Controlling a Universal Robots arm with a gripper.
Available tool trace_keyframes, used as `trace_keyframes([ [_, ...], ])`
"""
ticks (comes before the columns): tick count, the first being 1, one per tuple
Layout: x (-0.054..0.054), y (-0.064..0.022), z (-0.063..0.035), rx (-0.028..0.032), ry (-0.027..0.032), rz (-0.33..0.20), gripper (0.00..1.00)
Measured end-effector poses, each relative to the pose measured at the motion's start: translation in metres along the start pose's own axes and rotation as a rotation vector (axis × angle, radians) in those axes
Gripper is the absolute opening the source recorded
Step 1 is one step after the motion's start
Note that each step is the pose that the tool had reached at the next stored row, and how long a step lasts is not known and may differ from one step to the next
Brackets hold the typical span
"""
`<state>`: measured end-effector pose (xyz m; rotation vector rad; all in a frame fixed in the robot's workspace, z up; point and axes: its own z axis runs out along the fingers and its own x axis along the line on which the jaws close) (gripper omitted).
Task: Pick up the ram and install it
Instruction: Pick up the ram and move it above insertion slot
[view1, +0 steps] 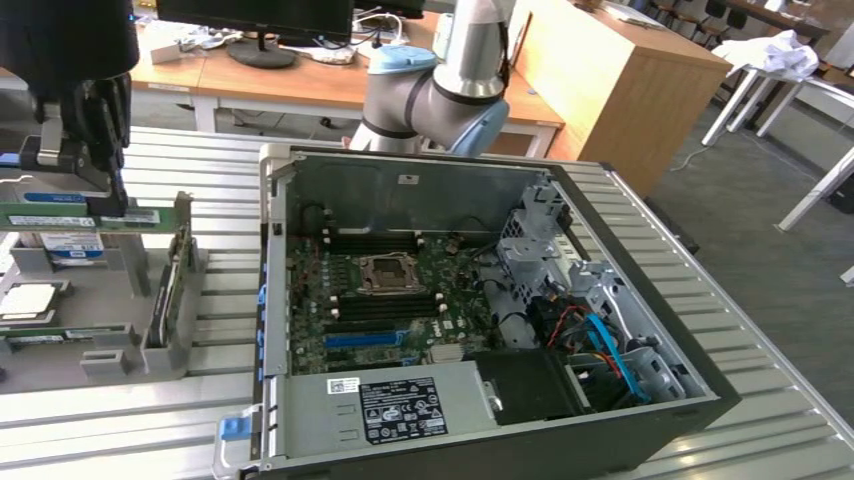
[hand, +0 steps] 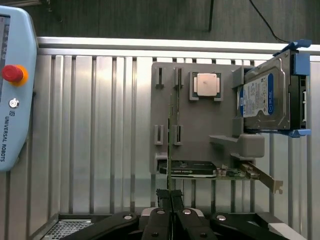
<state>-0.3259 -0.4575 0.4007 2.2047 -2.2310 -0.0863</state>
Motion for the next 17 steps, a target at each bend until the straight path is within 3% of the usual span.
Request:
trace_keyframes([
  [17, 0.0, -0.0364, -0.0015, 0.0, 0.0, 0.0, 0.12],
])
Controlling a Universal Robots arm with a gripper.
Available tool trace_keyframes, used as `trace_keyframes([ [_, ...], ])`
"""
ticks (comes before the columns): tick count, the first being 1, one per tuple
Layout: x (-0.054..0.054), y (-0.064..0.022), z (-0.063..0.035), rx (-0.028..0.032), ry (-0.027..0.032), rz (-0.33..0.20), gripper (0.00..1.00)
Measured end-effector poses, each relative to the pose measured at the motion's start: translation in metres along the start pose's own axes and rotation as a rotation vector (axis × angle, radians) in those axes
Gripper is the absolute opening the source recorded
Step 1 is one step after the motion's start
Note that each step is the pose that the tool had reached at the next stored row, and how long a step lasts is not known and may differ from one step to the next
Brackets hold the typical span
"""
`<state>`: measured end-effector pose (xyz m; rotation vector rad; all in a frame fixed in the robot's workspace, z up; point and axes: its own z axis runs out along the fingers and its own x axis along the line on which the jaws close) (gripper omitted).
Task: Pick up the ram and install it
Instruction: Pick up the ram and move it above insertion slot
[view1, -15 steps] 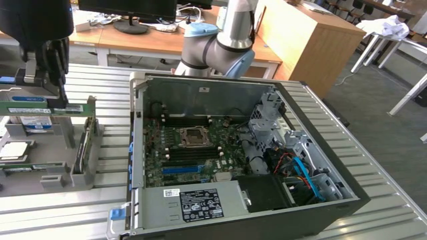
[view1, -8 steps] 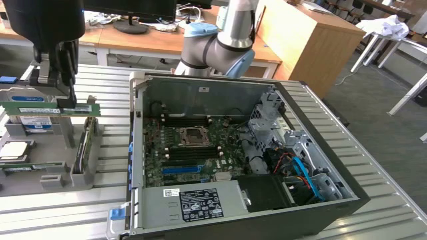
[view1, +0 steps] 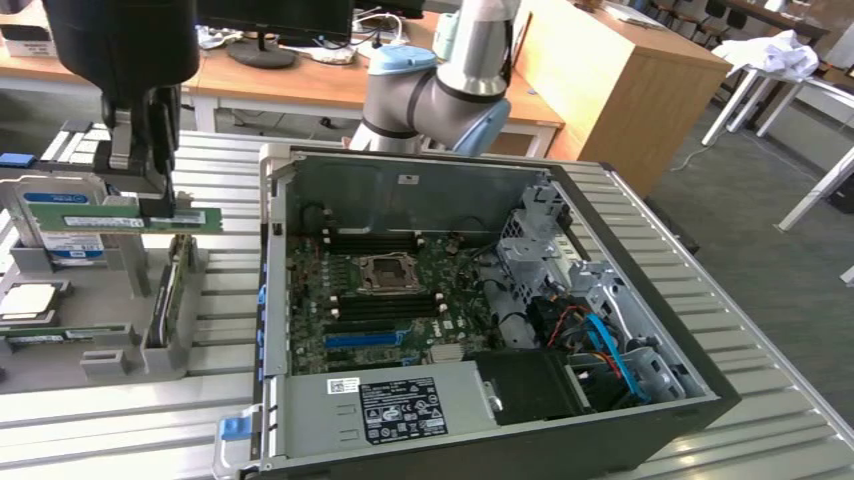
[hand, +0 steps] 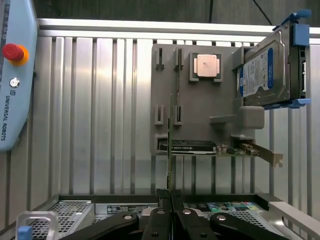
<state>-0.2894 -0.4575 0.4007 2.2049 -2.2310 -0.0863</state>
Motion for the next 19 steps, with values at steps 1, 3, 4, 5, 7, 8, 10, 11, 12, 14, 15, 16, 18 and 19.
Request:
trace_keyframes([
  [1, 0.0, -0.002, -0.0001, 0.0, 0.0, 0.0, 0.12],
  [3, 0.0, -0.0061, -0.0003, -0.0001, 0.0001, 0.0, 0.12],
  [4, 0.0, -0.0082, -0.0004, -0.0001, 0.0, 0.0, 0.12],
  [5, 0.0, -0.0103, -0.0004, 0.0, 0.0, 0.0, 0.12],
  [7, 0.0, -0.0149, -0.0007, -0.0001, 0.0001, 0.0, 0.12],
  [8, 0.0, -0.0177, -0.0007, 0.0, 0.0001, 0.0, 0.12],
  [10, 0.0, -0.0231, -0.001, -0.0002, 0.0001, 0.0, 0.12],
  [11, 0.0, -0.0258, -0.0011, -0.0002, 0.0, 0.0, 0.12],
  [12, 0.0, -0.0284, -0.0012, -0.0003, 0.0001, 0.0, 0.12],
  [14, 0.0, -0.0339, -0.0014, -0.0004, 0.0001, 0.0, 0.12],
  [15, 0.0, -0.0366, -0.0015, -0.0004, 0.0001, 0.0, 0.12],
  [16, 0.0, -0.0393, -0.0017, -0.0005, 0.0001, 0.0, 0.12],
  [18, -0.001, -0.0446, -0.0019, -0.0005, 0.0001, 0.0, 0.12],
  [19, -0.001, -0.0473, -0.002, -0.0006, 0.0001, 0.0, 0.12],
])
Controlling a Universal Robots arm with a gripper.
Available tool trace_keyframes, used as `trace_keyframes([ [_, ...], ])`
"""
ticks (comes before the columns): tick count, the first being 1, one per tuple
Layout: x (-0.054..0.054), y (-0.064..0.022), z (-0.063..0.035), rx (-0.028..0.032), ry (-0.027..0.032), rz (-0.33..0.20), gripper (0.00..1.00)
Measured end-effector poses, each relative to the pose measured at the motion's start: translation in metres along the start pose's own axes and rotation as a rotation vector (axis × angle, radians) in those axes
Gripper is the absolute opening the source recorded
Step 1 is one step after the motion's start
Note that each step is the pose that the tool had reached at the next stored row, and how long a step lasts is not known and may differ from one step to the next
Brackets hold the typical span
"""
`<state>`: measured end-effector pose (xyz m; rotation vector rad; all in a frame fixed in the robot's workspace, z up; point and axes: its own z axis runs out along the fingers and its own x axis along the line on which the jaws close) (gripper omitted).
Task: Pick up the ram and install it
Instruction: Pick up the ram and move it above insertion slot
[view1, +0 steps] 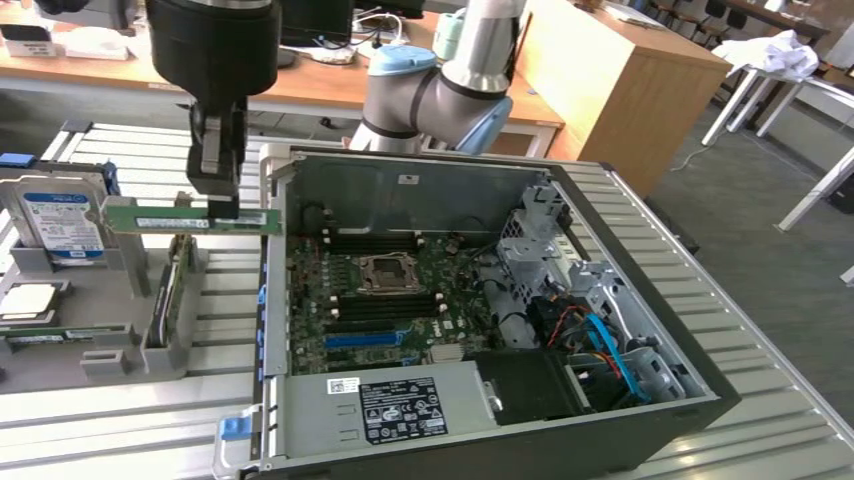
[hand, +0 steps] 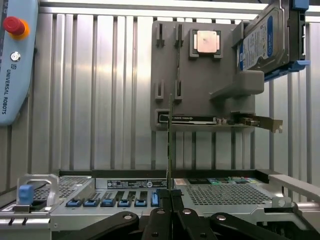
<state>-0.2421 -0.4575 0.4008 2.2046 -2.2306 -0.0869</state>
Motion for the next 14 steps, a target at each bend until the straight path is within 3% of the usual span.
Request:
trace_keyframes([
  [14, 0.0, -0.0393, -0.0017, -0.0004, 0.0, 0.0, 0.12],
])
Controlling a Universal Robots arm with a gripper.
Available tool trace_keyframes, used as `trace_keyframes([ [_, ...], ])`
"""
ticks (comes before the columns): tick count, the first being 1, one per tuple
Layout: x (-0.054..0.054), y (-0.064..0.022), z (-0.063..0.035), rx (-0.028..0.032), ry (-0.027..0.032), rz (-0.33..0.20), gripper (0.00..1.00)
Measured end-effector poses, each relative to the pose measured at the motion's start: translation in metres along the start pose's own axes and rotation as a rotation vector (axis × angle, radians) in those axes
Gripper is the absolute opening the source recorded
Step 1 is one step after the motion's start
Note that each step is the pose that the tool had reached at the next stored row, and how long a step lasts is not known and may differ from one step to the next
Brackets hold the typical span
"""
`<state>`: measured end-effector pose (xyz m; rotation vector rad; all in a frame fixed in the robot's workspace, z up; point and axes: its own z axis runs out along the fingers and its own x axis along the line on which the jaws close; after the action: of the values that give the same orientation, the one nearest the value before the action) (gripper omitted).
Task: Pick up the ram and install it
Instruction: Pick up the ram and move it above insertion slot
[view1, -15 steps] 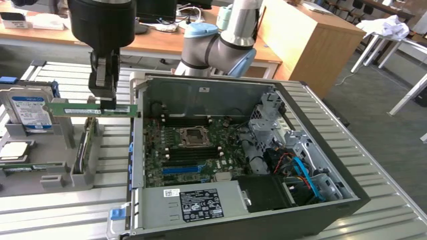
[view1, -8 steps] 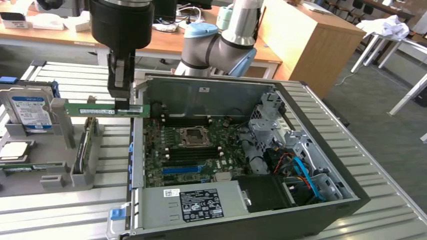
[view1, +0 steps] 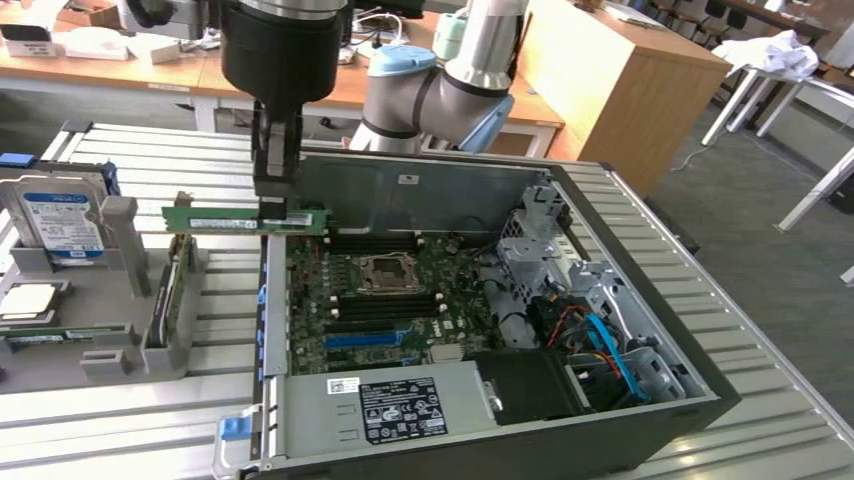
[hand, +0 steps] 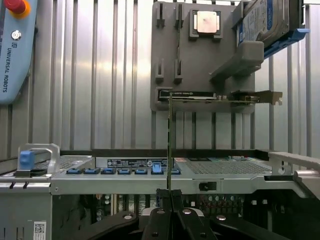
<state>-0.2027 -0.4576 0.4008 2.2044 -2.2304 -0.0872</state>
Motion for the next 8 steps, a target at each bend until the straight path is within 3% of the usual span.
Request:
trace_keyframes([
  [8, 0.0, -0.0236, -0.001, -0.0003, 0.0, 0.0, 0.12],
])
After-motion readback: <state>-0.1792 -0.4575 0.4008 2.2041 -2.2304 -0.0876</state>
